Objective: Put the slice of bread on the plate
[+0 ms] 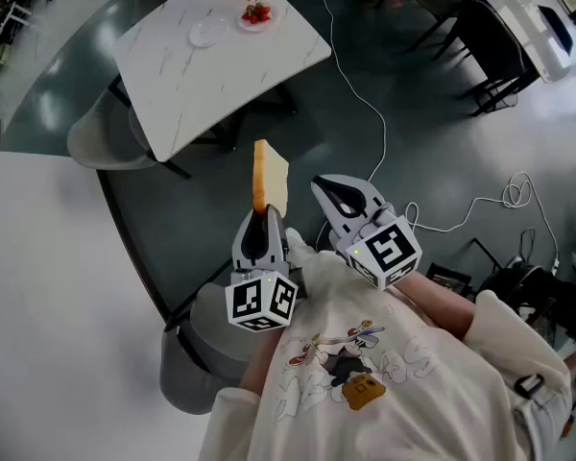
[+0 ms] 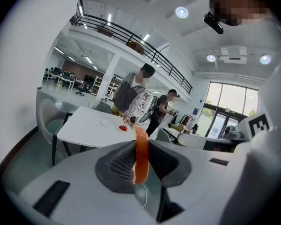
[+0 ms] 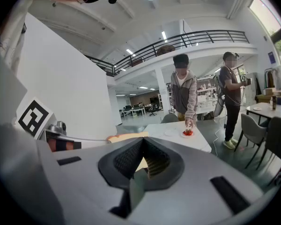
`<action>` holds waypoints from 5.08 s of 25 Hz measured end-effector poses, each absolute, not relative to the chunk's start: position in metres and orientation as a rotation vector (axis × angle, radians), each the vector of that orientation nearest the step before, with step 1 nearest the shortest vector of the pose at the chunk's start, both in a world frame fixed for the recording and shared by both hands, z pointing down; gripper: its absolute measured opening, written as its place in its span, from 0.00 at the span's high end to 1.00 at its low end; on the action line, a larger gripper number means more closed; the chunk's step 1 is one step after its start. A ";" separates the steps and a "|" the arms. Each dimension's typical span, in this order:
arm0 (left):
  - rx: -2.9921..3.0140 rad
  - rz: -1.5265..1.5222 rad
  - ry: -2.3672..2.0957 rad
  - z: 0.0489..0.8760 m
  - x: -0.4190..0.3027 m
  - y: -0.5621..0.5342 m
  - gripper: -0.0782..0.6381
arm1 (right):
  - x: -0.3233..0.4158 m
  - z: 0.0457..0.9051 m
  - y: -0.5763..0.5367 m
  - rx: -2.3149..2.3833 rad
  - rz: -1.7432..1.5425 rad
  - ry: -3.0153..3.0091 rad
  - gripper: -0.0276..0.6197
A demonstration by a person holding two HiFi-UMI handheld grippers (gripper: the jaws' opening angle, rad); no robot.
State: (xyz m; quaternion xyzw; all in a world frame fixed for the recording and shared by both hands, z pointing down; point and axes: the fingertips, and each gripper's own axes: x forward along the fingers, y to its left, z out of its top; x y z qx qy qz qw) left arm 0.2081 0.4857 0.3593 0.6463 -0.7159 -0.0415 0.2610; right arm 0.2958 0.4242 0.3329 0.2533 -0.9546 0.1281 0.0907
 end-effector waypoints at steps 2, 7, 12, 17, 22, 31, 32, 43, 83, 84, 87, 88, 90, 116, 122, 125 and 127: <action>1.741 -0.124 -1.912 0.363 0.214 0.485 0.76 | 0.298 0.336 0.426 0.716 0.398 -2.835 0.96; 1.750 -0.113 -1.886 0.363 0.225 0.480 0.76 | 0.306 0.334 0.422 0.694 0.411 -2.842 0.96; 1.743 -0.116 -1.880 0.367 0.235 0.471 0.76 | 0.311 0.337 0.416 0.674 0.431 -2.852 0.96; 1.736 -0.122 -1.900 0.364 0.243 0.458 0.76 | 0.323 0.340 0.406 0.653 0.462 -2.857 0.97; 1.661 -0.195 -1.871 0.376 0.260 0.446 0.76 | 0.341 0.345 0.389 0.617 0.441 -2.856 0.97; 1.517 -0.221 -1.958 0.390 0.266 0.446 0.76 | 0.365 0.375 0.365 0.526 0.491 -2.812 0.97; 1.509 -0.228 -1.952 0.391 0.267 0.444 0.76 | 0.365 0.375 0.364 0.518 0.496 -2.813 0.96; 1.540 -0.213 -1.900 0.400 0.239 0.392 0.76 | 0.336 0.384 0.318 0.548 0.528 -2.796 0.96; 1.704 -0.248 -1.596 0.406 -0.056 0.181 0.76 | 0.035 0.388 0.130 0.850 0.563 -2.656 0.96; 1.705 -0.246 -1.589 0.407 -0.057 0.177 0.76 | 0.032 0.387 0.127 0.850 0.561 -2.658 0.96; 1.707 -0.242 -1.582 0.409 -0.063 0.161 0.76 | 0.024 0.386 0.113 0.839 0.536 -2.666 0.96; 1.708 -0.236 -1.585 0.410 -0.065 0.155 0.76 | 0.022 0.388 0.108 0.837 0.532 -2.666 0.96; 1.702 -0.223 -1.593 0.414 -0.071 0.144 0.76 | 0.018 0.391 0.098 0.832 0.535 -2.664 0.96; 1.567 -0.189 -1.560 0.465 -0.088 0.042 0.76 | -0.009 0.432 -0.006 0.600 0.545 -2.603 0.96; 1.571 -0.195 -1.534 0.484 -0.097 0.006 0.76 | -0.025 0.441 -0.036 0.534 0.481 -2.578 0.96; 1.559 -0.194 -1.512 0.499 -0.103 -0.002 0.76 | -0.032 0.464 -0.042 0.504 0.487 -2.552 0.96; 1.549 -0.182 -1.500 0.510 -0.108 -0.005 0.76 | -0.042 0.473 -0.044 0.474 0.491 -2.554 0.96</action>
